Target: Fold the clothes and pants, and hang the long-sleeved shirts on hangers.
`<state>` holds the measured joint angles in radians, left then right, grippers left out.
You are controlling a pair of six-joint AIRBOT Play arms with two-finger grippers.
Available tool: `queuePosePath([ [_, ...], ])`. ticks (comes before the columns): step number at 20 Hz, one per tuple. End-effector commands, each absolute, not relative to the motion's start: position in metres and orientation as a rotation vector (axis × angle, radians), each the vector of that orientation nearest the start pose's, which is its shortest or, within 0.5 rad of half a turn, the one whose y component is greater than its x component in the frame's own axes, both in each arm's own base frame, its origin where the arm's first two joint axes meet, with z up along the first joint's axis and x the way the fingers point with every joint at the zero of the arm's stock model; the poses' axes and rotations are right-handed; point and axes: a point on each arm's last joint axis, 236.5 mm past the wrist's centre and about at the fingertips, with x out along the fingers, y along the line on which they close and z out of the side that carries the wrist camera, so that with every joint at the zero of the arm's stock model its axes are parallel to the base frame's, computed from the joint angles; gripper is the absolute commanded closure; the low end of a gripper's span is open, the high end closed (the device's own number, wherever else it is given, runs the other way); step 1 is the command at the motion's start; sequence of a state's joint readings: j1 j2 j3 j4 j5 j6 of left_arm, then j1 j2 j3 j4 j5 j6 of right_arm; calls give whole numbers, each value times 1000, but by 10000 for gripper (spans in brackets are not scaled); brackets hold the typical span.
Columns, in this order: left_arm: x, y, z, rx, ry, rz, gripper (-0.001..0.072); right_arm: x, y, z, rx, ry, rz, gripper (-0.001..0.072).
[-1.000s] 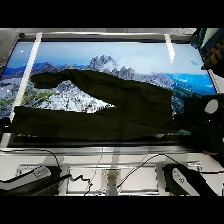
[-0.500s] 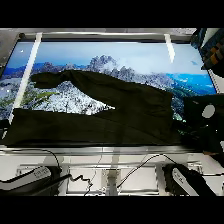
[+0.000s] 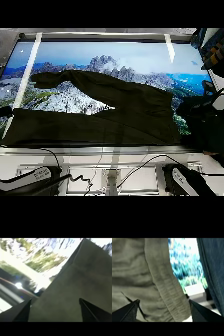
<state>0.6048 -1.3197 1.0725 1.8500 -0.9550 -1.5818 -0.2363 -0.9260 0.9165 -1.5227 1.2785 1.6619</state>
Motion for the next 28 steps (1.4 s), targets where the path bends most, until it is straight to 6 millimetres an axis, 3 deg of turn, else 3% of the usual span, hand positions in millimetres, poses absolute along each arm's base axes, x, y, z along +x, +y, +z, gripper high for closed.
queuePosePath([
  [1, 322, 269, -27, -251, 1172, 690, 222, 295, -60, 42, 266, 1207, -231, 25],
  [3, 336, 267, -36, -324, 1166, 689, 229, 299, -61, 43, 264, 1190, -232, 25],
  [5, 348, 262, -45, -402, 1194, 669, 91, 302, -62, 44, 263, 1176, -232, 25],
  [9, 356, 243, -79, -573, 1322, 641, 4, 306, -63, 46, 263, 1156, -233, 25],
  [13, 354, 234, -106, -651, 1374, 656, 20, 306, -63, 46, 263, 1155, -233, 25],
  [14, 353, 234, -109, -653, 1381, 656, 62, 306, -63, 46, 263, 1155, -233, 25],
  [16, 353, 233, -109, -653, 1385, 655, 285, 306, -63, 46, 263, 1154, -233, 25],
  [20, 351, 229, -109, -651, 1402, 650, 576, 307, -63, 46, 262, 1154, -233, 26],
  [21, 350, 229, -109, -643, 1407, 642, 692, 307, -63, 46, 262, 1153, -234, 26],
  [24, 354, 231, -105, -606, 1404, 610, 691, 310, -68, 48, 249, 1134, -246, 29],
  [26, 364, 237, -94, -588, 1373, 604, 691, 307, -87, 49, 206, 1131, -306, 69],
  [28, 379, 241, -78, -529, 1341, 553, 691, 285, -112, 44, 230, 1185, -390, 252],
])
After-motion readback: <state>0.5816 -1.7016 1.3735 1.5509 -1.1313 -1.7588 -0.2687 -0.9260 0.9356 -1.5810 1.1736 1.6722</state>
